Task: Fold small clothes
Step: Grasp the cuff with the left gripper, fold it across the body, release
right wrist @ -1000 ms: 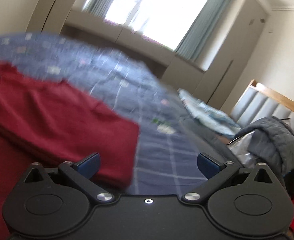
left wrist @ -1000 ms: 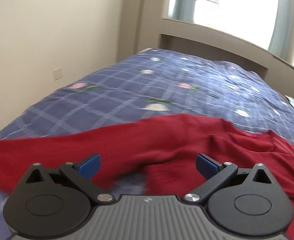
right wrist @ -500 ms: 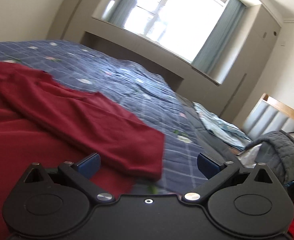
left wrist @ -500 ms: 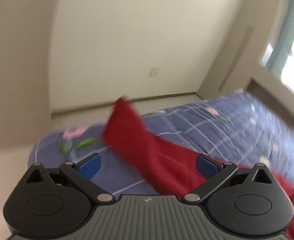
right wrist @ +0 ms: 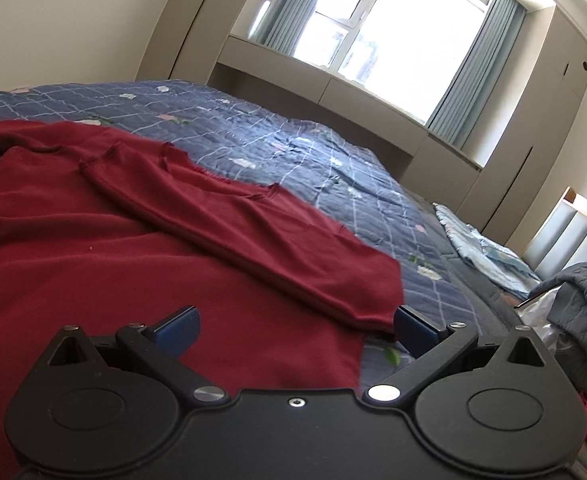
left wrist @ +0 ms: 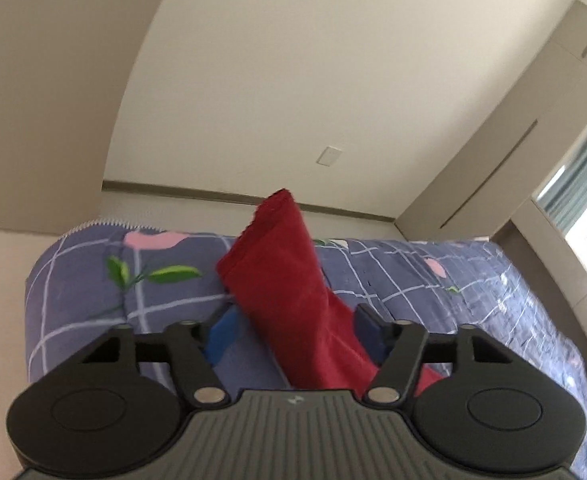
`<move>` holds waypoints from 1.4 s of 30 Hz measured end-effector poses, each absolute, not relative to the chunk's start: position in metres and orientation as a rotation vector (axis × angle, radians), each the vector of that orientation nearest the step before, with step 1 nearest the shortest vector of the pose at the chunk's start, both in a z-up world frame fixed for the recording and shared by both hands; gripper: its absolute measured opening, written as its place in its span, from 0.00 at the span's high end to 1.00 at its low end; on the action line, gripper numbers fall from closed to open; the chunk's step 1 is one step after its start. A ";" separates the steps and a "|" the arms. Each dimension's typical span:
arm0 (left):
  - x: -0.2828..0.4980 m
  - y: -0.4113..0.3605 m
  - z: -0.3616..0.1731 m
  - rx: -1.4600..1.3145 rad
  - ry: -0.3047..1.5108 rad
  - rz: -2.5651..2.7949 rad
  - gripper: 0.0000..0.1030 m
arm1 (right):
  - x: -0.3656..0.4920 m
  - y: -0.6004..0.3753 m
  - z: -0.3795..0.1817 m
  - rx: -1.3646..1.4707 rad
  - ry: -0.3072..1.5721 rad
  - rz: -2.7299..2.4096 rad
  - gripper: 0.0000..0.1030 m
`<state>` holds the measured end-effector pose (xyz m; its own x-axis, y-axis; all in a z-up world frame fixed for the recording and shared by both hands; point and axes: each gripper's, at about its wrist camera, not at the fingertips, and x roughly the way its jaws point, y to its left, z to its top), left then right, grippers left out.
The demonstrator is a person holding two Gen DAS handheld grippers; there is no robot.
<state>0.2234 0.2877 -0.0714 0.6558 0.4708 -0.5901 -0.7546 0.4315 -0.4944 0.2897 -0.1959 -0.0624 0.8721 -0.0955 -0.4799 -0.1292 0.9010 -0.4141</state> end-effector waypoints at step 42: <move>0.440 -0.110 -0.037 -0.066 0.480 -0.119 0.96 | 0.248 -0.320 -0.043 -0.264 0.476 -0.118 0.01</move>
